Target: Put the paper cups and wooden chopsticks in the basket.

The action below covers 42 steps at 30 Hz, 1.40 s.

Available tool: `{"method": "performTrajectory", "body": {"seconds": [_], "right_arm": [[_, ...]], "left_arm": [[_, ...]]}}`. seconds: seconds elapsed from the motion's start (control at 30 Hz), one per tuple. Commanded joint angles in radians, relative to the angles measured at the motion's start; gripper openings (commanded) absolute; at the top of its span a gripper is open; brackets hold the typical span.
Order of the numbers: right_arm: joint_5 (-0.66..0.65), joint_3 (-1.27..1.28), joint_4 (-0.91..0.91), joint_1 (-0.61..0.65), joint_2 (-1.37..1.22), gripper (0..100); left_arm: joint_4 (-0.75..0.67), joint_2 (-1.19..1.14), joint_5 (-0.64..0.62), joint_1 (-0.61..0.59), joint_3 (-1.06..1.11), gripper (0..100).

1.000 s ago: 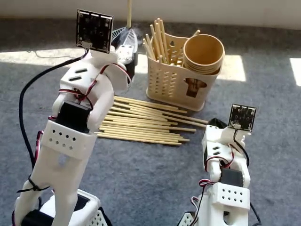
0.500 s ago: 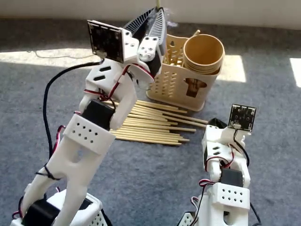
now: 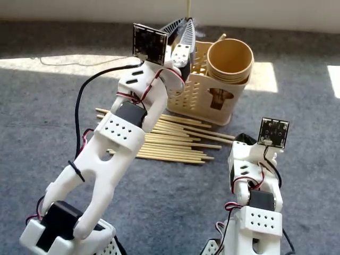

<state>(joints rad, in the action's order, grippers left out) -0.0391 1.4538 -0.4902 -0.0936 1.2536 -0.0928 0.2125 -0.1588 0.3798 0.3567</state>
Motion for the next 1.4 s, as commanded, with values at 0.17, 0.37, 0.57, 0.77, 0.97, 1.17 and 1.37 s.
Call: {"method": "performTrajectory", "body": {"seconds": [0.17, 0.37, 0.57, 0.77, 0.97, 1.17, 1.37], "right_arm": [[-0.012, -0.013, 0.028, -0.007, 0.025, 1.0], [-0.012, -0.013, 0.028, -0.007, 0.025, 1.0], [-0.012, -0.013, 0.028, -0.007, 0.025, 1.0], [-0.012, -0.013, 0.028, -0.007, 0.025, 1.0], [-0.012, -0.013, 0.028, -0.007, 0.025, 1.0], [-0.012, -0.013, 0.028, -0.007, 0.025, 1.0], [-0.012, -0.013, 0.028, -0.013, 0.025, 1.0]], "left_arm": [[-0.014, -0.018, 0.009, 0.021, 0.056, 1], [0.209, -0.016, 0.009, 0.021, 0.013, 12], [0.473, 0.024, 0.009, 0.021, -0.116, 13], [0.635, 0.199, 0.009, 0.021, -0.113, 12], [0.861, 0.315, 0.081, 0.019, -0.113, 12], [1.071, 0.375, 0.238, 0.021, -0.113, 12], [1.211, 0.374, 0.339, 0.021, -0.111, 12]]}}
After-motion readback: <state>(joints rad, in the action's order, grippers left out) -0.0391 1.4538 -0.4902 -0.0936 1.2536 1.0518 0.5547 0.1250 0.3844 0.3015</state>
